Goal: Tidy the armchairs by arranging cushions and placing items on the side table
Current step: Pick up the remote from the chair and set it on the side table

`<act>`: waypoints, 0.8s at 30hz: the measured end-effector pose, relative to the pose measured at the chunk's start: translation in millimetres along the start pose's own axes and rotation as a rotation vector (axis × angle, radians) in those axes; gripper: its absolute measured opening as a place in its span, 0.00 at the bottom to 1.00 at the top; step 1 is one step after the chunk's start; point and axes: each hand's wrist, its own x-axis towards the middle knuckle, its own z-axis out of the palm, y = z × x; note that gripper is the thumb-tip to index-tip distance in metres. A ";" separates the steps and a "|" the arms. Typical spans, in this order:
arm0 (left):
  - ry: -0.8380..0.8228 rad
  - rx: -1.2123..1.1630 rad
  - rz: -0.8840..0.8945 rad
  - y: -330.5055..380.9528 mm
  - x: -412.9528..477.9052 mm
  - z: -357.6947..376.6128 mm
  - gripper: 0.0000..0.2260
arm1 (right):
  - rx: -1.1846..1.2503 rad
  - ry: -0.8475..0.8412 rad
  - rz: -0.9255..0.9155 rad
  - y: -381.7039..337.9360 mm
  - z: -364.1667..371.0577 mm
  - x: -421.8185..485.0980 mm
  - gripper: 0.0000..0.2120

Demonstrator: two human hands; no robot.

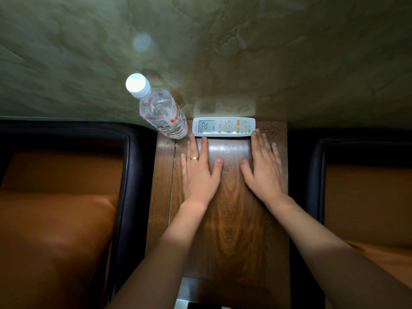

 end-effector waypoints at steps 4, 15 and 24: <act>0.008 -0.002 -0.007 1.0 0.4 -0.7 0.32 | -0.003 -0.008 0.002 -1.9 -0.9 1.0 0.37; -0.068 -0.004 0.010 -9.4 -9.3 -7.1 0.34 | 0.110 0.009 0.144 -7.2 -0.3 -10.2 0.37; -0.297 0.079 0.004 -28.4 -118.7 -34.4 0.31 | 0.096 -0.207 0.169 -23.8 -19.4 -107.5 0.32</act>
